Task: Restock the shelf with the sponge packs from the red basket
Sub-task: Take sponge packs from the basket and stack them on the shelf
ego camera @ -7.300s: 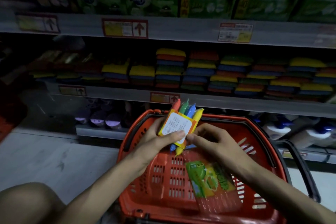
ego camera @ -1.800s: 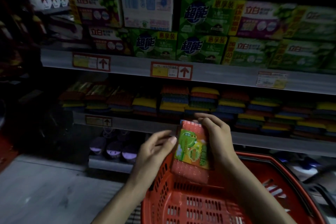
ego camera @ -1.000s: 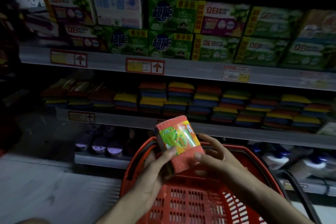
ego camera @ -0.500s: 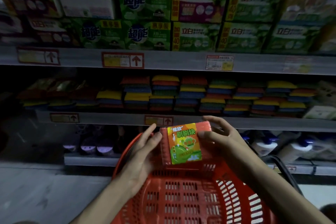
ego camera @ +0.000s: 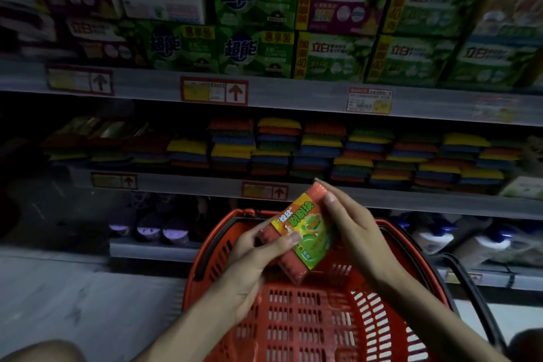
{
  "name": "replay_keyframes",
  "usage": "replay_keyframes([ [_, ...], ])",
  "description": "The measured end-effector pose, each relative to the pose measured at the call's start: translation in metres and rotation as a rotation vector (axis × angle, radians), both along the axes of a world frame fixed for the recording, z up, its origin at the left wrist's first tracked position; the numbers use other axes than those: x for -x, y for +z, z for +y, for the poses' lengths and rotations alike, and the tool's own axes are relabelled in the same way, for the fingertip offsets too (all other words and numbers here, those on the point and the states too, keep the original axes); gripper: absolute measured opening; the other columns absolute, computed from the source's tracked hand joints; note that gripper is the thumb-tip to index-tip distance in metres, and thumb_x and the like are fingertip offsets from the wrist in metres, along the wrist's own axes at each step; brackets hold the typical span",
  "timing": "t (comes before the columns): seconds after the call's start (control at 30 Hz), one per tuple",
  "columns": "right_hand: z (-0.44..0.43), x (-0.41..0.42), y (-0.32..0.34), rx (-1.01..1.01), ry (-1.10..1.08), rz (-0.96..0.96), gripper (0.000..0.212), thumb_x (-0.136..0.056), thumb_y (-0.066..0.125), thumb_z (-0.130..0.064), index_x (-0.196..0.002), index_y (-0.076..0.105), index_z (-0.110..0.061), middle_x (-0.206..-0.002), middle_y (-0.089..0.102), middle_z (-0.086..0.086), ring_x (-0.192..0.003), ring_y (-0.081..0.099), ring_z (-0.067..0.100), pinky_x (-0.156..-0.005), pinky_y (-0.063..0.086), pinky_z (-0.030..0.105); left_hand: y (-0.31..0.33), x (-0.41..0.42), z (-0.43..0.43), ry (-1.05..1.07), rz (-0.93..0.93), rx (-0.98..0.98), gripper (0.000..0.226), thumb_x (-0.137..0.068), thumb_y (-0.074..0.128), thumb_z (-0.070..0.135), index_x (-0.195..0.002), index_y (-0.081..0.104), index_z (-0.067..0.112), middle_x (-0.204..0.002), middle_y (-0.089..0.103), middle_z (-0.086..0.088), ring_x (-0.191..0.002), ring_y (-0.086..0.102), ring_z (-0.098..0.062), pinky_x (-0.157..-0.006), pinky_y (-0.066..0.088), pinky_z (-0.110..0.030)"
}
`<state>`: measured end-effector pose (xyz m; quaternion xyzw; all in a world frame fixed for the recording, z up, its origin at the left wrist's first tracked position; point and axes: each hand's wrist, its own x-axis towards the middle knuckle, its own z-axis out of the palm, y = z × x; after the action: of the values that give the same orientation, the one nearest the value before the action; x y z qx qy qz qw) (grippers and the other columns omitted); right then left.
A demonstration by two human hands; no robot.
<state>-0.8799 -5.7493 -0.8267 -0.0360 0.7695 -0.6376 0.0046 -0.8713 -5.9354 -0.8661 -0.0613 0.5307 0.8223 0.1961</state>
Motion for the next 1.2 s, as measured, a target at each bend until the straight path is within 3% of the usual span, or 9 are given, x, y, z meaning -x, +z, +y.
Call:
replay_keyframes([
  [0.13,-0.005,-0.001,0.0,0.061,-0.164,-0.048,0.048,-0.096,0.052,-0.062,-0.143,0.048,-0.049,-0.142,0.055,-0.016,-0.124,0.056,0.003,-0.096,0.046,0.027,0.002,0.003,-0.007,0.13,-0.041,-0.059,0.051,-0.072,0.09,0.018,-0.118,0.073,0.008,-0.118,0.075,-0.02,-0.111,0.072,-0.038,-0.101,0.055,-0.054],
  [0.23,-0.019,-0.013,-0.008,0.026,-0.102,-0.104,0.066,-0.087,0.068,-0.061,-0.145,0.04,-0.052,-0.136,0.056,-0.014,-0.117,0.062,0.004,-0.094,0.05,0.029,0.006,0.005,-0.02,0.308,-0.054,-0.115,0.058,-0.07,0.084,0.027,-0.123,0.07,0.008,-0.117,0.076,-0.019,-0.11,0.072,-0.036,-0.096,0.057,-0.053],
  [0.43,-0.075,-0.022,-0.021,-0.015,0.132,-0.042,0.043,-0.096,0.069,-0.011,-0.131,0.065,-0.035,-0.126,0.072,-0.008,-0.117,0.068,0.009,-0.096,0.056,0.028,0.015,0.008,-0.054,0.631,-0.023,-0.152,0.06,-0.071,0.084,0.031,-0.123,0.062,0.012,-0.11,0.078,-0.012,-0.093,0.078,-0.024,-0.072,0.062,-0.041],
  [0.6,-0.121,-0.016,-0.018,0.006,0.134,0.006,0.05,-0.1,0.062,-0.003,-0.141,0.059,-0.032,-0.134,0.068,-0.014,-0.126,0.062,0.004,-0.108,0.051,0.034,0.021,0.009,-0.078,0.711,-0.03,-0.175,0.057,-0.075,0.082,0.035,-0.122,0.059,0.012,-0.115,0.075,-0.017,-0.103,0.075,-0.037,-0.086,0.062,-0.054],
  [0.7,-0.145,-0.01,-0.022,-0.003,0.111,0.032,0.057,-0.099,0.063,-0.004,-0.145,0.054,-0.037,-0.14,0.062,-0.019,-0.131,0.057,-0.001,-0.114,0.045,0.037,0.021,0.012,-0.097,0.718,-0.002,-0.193,0.044,-0.09,0.07,0.039,-0.125,0.061,0.013,-0.117,0.074,-0.017,-0.104,0.075,-0.03,-0.077,0.063,-0.045],
  [0.77,-0.158,-0.007,-0.023,0.006,0.119,0.038,0.058,-0.1,0.062,-0.004,-0.146,0.052,-0.04,-0.142,0.059,-0.021,-0.13,0.055,-0.006,-0.113,0.046,0.031,0.02,0.015,-0.109,0.728,0.032,-0.123,0.036,-0.096,0.064,0.039,-0.124,0.064,0.015,-0.116,0.075,-0.012,-0.101,0.076,-0.022,-0.072,0.062,-0.036],
  [0.97,-0.186,0.008,-0.018,0.032,0.152,0.072,0.065,-0.1,0.055,0.005,-0.142,0.049,-0.044,-0.127,0.061,-0.041,-0.124,0.052,-0.018,-0.099,0.045,0.006,0.023,0.025,-0.132,0.77,0.164,0.135,0.029,-0.098,0.062,0.047,-0.109,0.077,0.025,-0.111,0.078,-0.001,-0.108,0.072,-0.019,-0.093,0.052,-0.041],
  [1.1,-0.202,0.019,-0.022,0.023,0.122,0.077,0.068,-0.098,0.06,0.001,-0.152,0.044,-0.036,-0.128,0.056,-0.046,-0.124,0.047,-0.024,-0.092,0.039,-0.002,0.022,0.037,-0.143,0.845,0.197,0.148,0.021,-0.096,0.066,0.041,-0.107,0.075,0.026,-0.101,0.079,0.01,-0.097,0.072,-0.002,-0.082,0.05,-0.024],
  [1.2,-0.212,0.027,-0.021,0.03,0.093,0.08,0.07,-0.096,0.064,0.0,-0.153,0.043,-0.035,-0.133,0.05,-0.042,-0.119,0.044,-0.03,-0.089,0.037,-0.004,0.022,0.049,-0.146,0.906,0.184,0.178,0.027,-0.092,0.071,0.046,-0.108,0.07,0.025,-0.103,0.078,0.007,-0.101,0.071,-0.007,-0.096,0.056,-0.043],
])
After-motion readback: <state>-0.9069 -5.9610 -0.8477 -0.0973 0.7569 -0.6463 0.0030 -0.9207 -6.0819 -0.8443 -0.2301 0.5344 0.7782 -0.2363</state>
